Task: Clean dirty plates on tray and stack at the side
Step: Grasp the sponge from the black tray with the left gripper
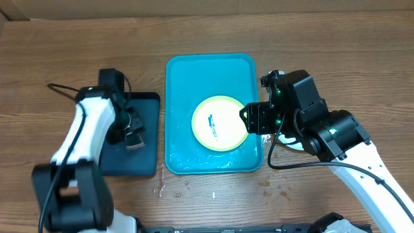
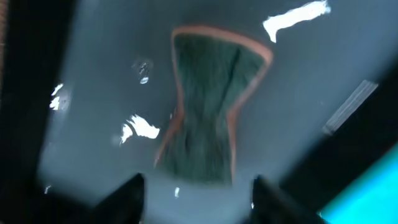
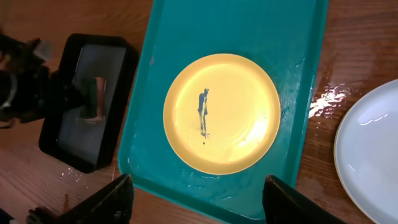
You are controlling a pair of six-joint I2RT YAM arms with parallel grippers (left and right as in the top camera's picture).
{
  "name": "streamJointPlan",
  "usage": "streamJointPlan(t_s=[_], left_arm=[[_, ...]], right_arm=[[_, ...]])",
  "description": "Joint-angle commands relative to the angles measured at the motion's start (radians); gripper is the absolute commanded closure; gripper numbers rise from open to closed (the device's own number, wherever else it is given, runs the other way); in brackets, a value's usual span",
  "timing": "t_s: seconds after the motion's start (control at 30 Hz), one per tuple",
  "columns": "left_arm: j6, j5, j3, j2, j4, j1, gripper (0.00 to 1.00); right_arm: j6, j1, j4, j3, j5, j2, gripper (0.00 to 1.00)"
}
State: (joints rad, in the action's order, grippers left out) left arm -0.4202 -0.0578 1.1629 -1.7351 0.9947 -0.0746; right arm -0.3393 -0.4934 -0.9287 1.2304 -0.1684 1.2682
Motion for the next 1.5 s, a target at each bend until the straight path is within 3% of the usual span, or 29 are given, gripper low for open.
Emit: streamJointPlan(t_s=[0.0, 0.17, 0.27, 0.6, 0.73, 0.9, 1.07, 1.27, 1.47], left_arm=[[-0.012, -0.028, -0.003, -0.087, -0.047, -0.003, 0.60], [0.006, -0.028, -0.003, -0.143, -0.114, -0.004, 0.96], [0.024, -0.027, 0.019, -0.134, -0.085, -0.004, 0.96], [0.047, -0.070, 0.291, -0.106, 0.210, -0.004, 0.96], [0.046, -0.083, 0.262, -0.109, 0.174, -0.003, 0.96], [0.046, -0.080, 0.095, -0.109, 0.007, -0.003, 0.96], [0.046, -0.080, -0.047, -0.109, -0.121, -0.004, 0.96], [0.070, -0.079, -0.039, -0.108, -0.102, -0.005, 0.96], [0.082, -0.076, 0.103, -0.108, 0.066, -0.005, 0.96]], right_arm=[[0.007, -0.005, 0.002, 0.006, 0.003, 0.001, 0.35], [0.007, -0.005, 0.002, 0.006, 0.003, 0.001, 0.38], [0.007, -0.005, 0.002, 0.006, 0.003, 0.001, 0.39], [0.007, -0.005, 0.003, 0.006, 0.003, 0.001, 0.39], [0.007, -0.005, 0.003, 0.006, 0.011, 0.001, 0.40], [-0.010, -0.005, -0.004, 0.005, 0.068, 0.001, 0.52], [-0.085, 0.002, -0.005, -0.014, 0.211, 0.008, 0.51], [-0.106, 0.050, -0.003, -0.029, 0.243, 0.089, 0.44], [-0.033, 0.094, 0.059, -0.029, 0.107, 0.221, 0.43]])
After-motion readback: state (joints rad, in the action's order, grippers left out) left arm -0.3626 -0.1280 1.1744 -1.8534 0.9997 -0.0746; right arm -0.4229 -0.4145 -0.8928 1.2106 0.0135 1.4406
